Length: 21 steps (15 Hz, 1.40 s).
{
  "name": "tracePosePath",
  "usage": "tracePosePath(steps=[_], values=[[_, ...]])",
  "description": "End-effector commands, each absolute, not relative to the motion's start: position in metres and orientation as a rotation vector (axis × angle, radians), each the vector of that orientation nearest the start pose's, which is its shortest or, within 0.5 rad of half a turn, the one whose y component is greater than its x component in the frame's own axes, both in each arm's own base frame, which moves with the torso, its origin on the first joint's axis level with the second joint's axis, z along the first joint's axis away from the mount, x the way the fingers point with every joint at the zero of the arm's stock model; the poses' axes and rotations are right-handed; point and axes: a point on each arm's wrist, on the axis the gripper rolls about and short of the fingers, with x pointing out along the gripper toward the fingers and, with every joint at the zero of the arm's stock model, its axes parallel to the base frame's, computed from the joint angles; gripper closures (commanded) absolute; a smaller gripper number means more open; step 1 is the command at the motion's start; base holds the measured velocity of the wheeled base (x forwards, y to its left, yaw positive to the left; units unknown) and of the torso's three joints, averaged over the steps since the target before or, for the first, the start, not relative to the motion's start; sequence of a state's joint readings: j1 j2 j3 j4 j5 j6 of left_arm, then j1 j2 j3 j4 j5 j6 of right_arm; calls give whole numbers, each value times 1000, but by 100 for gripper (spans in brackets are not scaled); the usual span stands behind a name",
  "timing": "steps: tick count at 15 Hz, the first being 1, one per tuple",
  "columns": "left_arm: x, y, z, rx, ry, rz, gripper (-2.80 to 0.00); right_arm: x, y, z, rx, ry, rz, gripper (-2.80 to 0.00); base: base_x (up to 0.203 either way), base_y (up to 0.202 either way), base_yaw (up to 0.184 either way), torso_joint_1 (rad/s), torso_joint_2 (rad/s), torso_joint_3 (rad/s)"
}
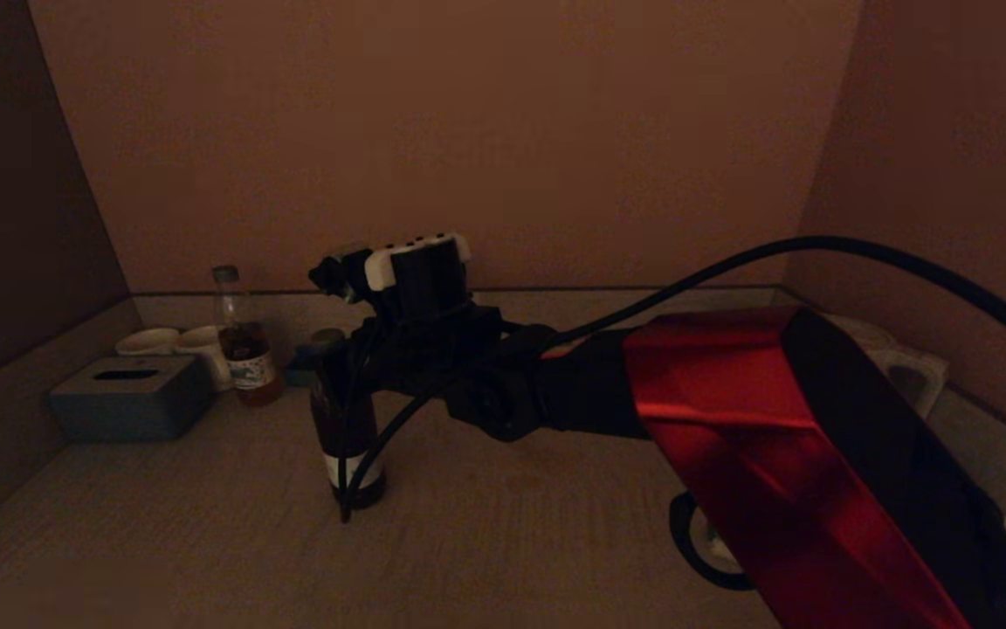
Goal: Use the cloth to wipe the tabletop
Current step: Place the bottle at the back of the table
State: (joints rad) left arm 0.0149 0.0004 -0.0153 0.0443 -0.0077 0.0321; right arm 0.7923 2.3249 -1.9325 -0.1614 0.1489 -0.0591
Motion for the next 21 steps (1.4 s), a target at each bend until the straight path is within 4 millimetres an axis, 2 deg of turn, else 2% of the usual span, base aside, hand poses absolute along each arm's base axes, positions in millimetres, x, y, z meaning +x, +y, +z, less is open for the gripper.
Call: tracePosePath(steps=[1,10,11,19,21], values=[[-24,-1,75,32,31,7,0,345,355,198,-132,202,946,0,0,0,0,0,0,0],[-24,-1,75,32,31,7,0,346,356,195,-135,210,946,0,0,0,0,0,0,0],[-24,-1,75,32,31,7,0,347,357,192,-138,216,946,-280,0,0,0,0,0,0],[-24,-1,75,32,31,7,0,346,356,194,-138,211,946,-280,0,0,0,0,0,0],[-24,-1,75,32,31,7,0,344,354,200,-137,199,945,-280,0,0,0,0,0,0]])
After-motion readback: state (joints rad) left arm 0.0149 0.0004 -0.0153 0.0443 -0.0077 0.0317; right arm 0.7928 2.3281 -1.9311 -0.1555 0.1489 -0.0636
